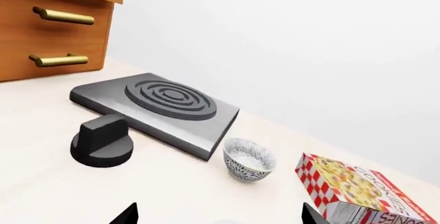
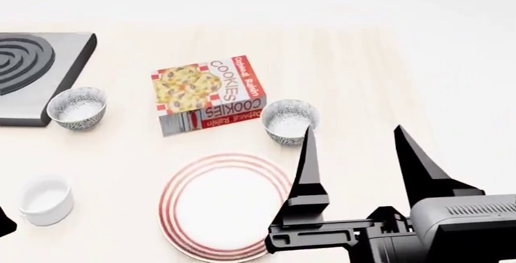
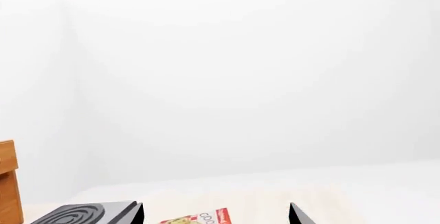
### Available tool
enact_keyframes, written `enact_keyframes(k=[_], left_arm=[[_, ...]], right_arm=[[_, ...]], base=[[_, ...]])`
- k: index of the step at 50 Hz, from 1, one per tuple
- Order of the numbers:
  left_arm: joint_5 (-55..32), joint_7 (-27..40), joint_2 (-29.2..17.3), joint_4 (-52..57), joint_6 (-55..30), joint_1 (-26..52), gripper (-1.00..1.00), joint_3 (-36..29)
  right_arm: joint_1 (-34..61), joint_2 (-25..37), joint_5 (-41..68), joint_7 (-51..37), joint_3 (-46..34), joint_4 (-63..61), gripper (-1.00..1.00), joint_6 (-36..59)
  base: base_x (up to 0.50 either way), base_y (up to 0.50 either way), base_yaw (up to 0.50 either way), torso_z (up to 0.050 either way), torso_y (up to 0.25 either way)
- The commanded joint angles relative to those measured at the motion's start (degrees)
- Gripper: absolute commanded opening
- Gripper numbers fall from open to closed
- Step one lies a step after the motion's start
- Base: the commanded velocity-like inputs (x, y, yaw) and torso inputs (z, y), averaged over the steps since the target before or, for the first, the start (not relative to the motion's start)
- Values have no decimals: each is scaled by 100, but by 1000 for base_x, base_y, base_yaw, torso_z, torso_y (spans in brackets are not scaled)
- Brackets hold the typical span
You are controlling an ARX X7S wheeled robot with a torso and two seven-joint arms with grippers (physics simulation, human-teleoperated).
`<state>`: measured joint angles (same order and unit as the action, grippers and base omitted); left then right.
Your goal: Pick the akita bowl next to the plate and place it on the plate.
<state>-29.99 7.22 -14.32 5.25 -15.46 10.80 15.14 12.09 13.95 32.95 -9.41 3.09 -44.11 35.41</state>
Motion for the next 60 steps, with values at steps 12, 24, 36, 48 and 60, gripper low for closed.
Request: enact_keyframes(k=[12,24,36,48,60], left_arm=[[-39,47,-34,11,5,-8,100,-34],[-70,69,-59,11,13,-13,100,-54],[-72,74,-65,-49,76,-11,100,-84],[-107,123,-85,-25,68,-19,100,-96],[-107,132,-96,-61,127,-26,100,-121]], right_arm=[[0,69,25,-56,-77,32,100,-49],[3,103,68,-92,-98,10,100,-64],[-9,116,53,-134,-84,124,100,-140],[153,253,-261,-451,-410,324,100,331],[1005,359,-353,-999,-787,1070,100,1644]], base=[[500,0,0,0,0],[500,0,0,0,1],[497,0,0,0,1],[18,0,0,0,0],[0,0,0,0,0]])
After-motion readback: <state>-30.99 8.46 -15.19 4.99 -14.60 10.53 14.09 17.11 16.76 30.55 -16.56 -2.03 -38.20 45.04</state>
